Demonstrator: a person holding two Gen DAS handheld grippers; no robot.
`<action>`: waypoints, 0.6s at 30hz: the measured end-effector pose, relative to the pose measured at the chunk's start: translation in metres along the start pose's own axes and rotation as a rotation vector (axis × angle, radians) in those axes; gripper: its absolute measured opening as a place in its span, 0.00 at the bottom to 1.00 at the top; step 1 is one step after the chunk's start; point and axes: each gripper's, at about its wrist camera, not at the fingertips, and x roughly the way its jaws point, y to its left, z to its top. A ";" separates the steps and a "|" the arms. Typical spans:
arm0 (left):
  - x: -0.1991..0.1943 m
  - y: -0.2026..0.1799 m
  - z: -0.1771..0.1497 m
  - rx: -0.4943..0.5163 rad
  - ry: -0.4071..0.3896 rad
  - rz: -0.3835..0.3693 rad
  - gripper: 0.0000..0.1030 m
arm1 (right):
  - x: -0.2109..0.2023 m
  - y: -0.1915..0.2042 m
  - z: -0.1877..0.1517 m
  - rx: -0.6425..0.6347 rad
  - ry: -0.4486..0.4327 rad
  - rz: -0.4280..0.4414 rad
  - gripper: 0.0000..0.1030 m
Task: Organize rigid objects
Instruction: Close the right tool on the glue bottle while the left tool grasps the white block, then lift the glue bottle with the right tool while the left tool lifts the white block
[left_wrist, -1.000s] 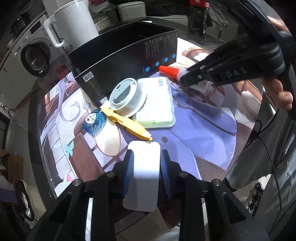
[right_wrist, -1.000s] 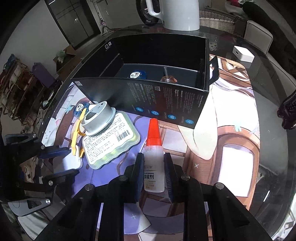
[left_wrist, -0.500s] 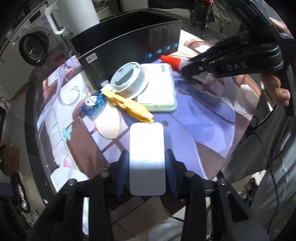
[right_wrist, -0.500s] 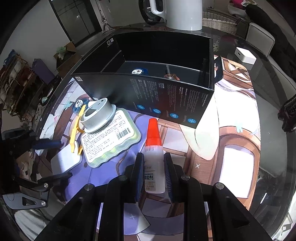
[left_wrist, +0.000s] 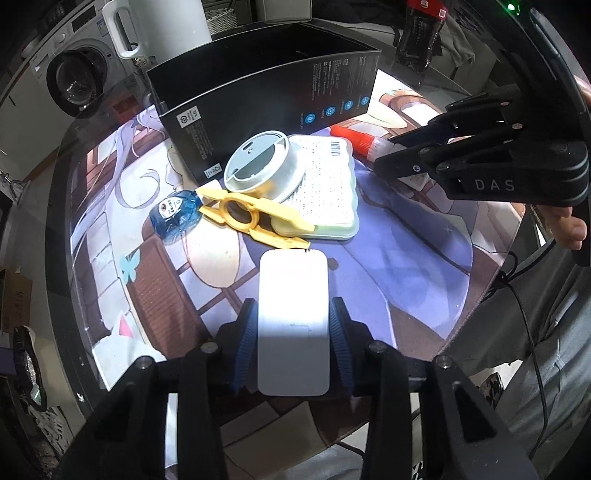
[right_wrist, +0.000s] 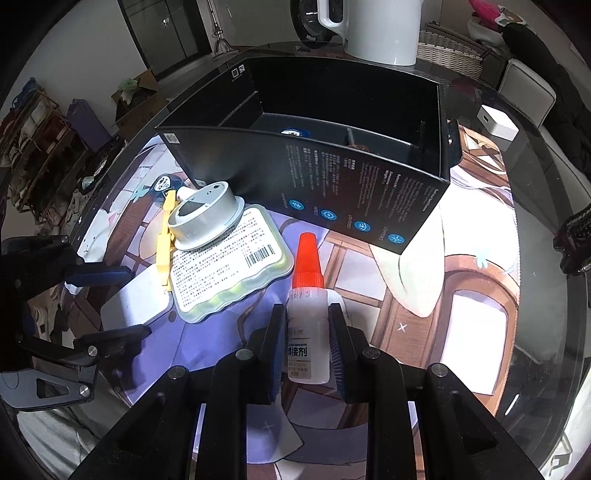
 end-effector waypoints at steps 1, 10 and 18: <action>0.000 0.000 0.000 0.004 0.000 0.004 0.36 | 0.000 0.000 0.000 -0.003 0.002 0.000 0.21; -0.010 -0.002 0.004 0.016 -0.046 0.038 0.36 | -0.014 -0.002 0.002 0.002 -0.038 0.014 0.20; -0.051 0.001 0.005 0.015 -0.197 0.028 0.36 | -0.044 0.001 0.003 0.011 -0.145 0.032 0.20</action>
